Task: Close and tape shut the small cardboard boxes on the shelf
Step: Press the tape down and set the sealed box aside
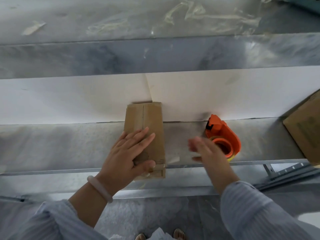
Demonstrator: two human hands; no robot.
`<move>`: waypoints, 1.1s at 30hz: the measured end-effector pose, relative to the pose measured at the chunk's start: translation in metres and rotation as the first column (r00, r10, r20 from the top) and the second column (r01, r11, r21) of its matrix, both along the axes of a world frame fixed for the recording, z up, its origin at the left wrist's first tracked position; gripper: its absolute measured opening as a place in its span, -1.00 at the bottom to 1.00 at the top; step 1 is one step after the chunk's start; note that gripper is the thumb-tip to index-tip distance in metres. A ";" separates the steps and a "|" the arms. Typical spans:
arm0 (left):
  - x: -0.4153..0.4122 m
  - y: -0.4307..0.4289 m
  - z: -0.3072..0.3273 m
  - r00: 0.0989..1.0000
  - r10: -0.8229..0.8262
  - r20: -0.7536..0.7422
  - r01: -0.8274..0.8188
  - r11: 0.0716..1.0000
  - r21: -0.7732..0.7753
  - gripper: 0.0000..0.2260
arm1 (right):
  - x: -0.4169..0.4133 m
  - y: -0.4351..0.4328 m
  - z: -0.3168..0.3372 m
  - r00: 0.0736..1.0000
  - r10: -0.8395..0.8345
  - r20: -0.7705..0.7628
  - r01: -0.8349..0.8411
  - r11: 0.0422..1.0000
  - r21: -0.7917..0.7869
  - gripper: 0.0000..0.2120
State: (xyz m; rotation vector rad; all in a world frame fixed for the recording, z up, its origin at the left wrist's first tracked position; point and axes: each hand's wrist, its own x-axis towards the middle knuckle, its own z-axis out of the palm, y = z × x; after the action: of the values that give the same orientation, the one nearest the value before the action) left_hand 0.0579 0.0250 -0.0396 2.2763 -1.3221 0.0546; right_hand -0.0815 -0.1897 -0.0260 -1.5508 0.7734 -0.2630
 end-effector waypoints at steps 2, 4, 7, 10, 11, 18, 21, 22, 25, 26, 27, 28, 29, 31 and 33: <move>-0.002 -0.002 -0.001 0.999 0.033 -0.017 -0.033 0.999 -0.020 -0.36 | 0.008 0.023 0.000 0.982 0.158 -0.106 -0.131 0.966 0.223 -0.62; -0.006 -0.003 -0.002 0.993 0.096 -0.071 -0.100 0.994 -0.053 -0.32 | 0.013 0.037 -0.003 0.974 0.197 -0.111 -0.155 0.939 0.306 -0.66; -0.017 -0.003 -0.004 0.945 0.233 -0.230 -0.268 0.954 -0.132 -0.18 | 0.013 0.048 -0.012 0.991 0.102 -0.087 -0.073 0.953 0.293 -0.78; -0.033 -0.005 -0.004 0.838 0.349 -0.419 -0.460 0.865 -0.199 -0.03 | 0.012 0.056 -0.015 0.997 0.052 -0.062 -0.027 0.938 0.346 -0.79; -0.036 -0.005 -0.006 0.791 0.376 -0.483 -0.518 0.831 -0.203 -0.01 | 0.012 0.058 -0.016 0.998 0.044 -0.050 -0.022 0.926 0.376 -0.76; -0.033 0.013 -0.030 0.623 0.058 -0.780 -0.474 0.821 -0.318 -0.26 | 0.008 0.070 -0.029 0.992 -0.079 0.095 0.005 0.794 0.607 -0.74; -0.035 0.015 -0.037 0.582 0.070 -0.810 -0.505 0.811 -0.294 -0.13 | 0.010 0.080 -0.031 0.984 -0.130 0.121 0.027 0.783 0.621 -0.82; -0.036 0.014 -0.035 0.587 0.078 -0.806 -0.510 0.809 -0.293 -0.16 | 0.012 0.083 -0.030 0.981 -0.150 0.120 0.045 0.785 0.617 -0.83; -0.038 0.013 -0.035 0.582 0.086 -0.808 -0.512 0.811 -0.283 -0.41 | 0.017 0.094 -0.031 0.971 -0.218 0.103 0.117 0.801 0.588 -0.84; -0.039 0.013 -0.037 0.579 0.070 -0.812 -0.508 0.810 -0.292 -0.43 | 0.018 0.097 -0.033 0.967 -0.237 0.094 0.142 0.808 0.572 -0.83; -0.040 0.013 -0.038 0.574 0.052 -0.817 -0.507 0.807 -0.304 -0.43 | 0.020 0.099 -0.034 0.966 -0.246 0.078 0.166 0.824 0.541 -0.82; -0.040 0.013 -0.040 0.570 0.042 -0.820 -0.507 0.804 -0.311 -0.42 | 0.021 0.100 -0.037 0.967 -0.250 0.057 0.192 0.853 0.486 -0.83; -0.039 0.015 -0.041 0.571 0.036 -0.820 -0.504 0.804 -0.316 -0.42 | 0.023 0.102 -0.039 0.965 -0.258 0.040 0.219 0.883 0.416 -0.85; -0.037 0.018 -0.043 0.625 0.042 -0.779 -0.467 0.820 -0.331 -0.36 | 0.028 0.107 -0.042 0.947 -0.319 0.028 0.294 0.901 0.320 -0.82; -0.032 0.020 -0.045 0.691 0.046 -0.721 -0.417 0.840 -0.346 -0.28 | 0.034 0.110 -0.044 0.921 -0.387 0.037 0.364 0.892 0.270 -0.78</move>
State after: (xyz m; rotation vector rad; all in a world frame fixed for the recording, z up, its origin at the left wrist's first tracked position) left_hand 0.0256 0.0448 -0.0844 1.7281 -0.5138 -0.3176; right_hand -0.0472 -0.0794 -0.0700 -1.1275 0.9943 -0.4945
